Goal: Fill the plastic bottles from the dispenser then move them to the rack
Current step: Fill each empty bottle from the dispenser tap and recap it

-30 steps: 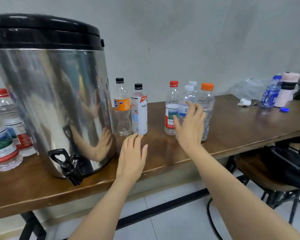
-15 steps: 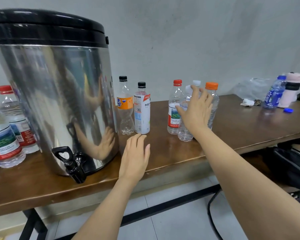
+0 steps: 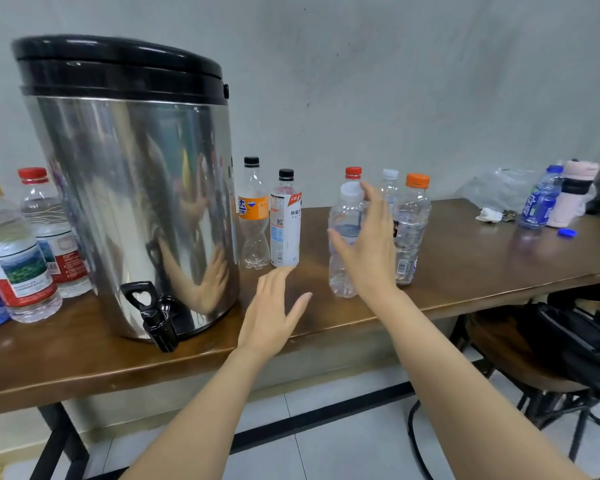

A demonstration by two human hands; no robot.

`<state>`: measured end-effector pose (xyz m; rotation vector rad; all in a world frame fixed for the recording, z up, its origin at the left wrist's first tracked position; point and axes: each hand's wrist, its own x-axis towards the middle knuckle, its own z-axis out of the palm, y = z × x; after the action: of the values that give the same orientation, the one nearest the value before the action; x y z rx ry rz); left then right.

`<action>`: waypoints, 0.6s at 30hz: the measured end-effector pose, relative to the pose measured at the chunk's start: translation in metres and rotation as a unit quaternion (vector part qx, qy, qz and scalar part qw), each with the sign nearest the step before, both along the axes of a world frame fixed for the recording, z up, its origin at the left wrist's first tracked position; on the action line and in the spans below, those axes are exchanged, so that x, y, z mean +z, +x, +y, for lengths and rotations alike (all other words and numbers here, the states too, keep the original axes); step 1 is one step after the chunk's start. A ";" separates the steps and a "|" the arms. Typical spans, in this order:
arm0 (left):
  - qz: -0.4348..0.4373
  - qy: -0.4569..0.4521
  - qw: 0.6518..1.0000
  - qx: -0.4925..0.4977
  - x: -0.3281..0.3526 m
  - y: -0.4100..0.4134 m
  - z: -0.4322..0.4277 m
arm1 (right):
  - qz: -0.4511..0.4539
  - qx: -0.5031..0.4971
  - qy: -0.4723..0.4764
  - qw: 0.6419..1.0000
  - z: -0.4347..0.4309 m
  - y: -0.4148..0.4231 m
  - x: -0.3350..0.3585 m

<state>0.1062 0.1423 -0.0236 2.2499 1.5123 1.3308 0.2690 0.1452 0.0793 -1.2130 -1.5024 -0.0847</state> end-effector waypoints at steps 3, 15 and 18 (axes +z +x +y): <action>-0.144 -0.036 0.986 -0.076 0.012 0.007 -0.020 | -0.014 0.065 -0.023 0.998 -0.032 -0.016 0.008; -0.269 -0.005 0.962 -0.055 0.025 -0.039 -0.122 | 0.129 0.272 -0.175 0.937 -0.110 -0.086 -0.021; -0.258 -0.036 0.963 -0.069 0.031 -0.068 -0.148 | 0.129 0.270 -0.174 0.938 -0.125 -0.097 -0.036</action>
<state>0.0378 -0.0060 0.0069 1.7331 1.1742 1.6206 0.1717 0.0205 0.0437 -0.9888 -1.6022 0.7074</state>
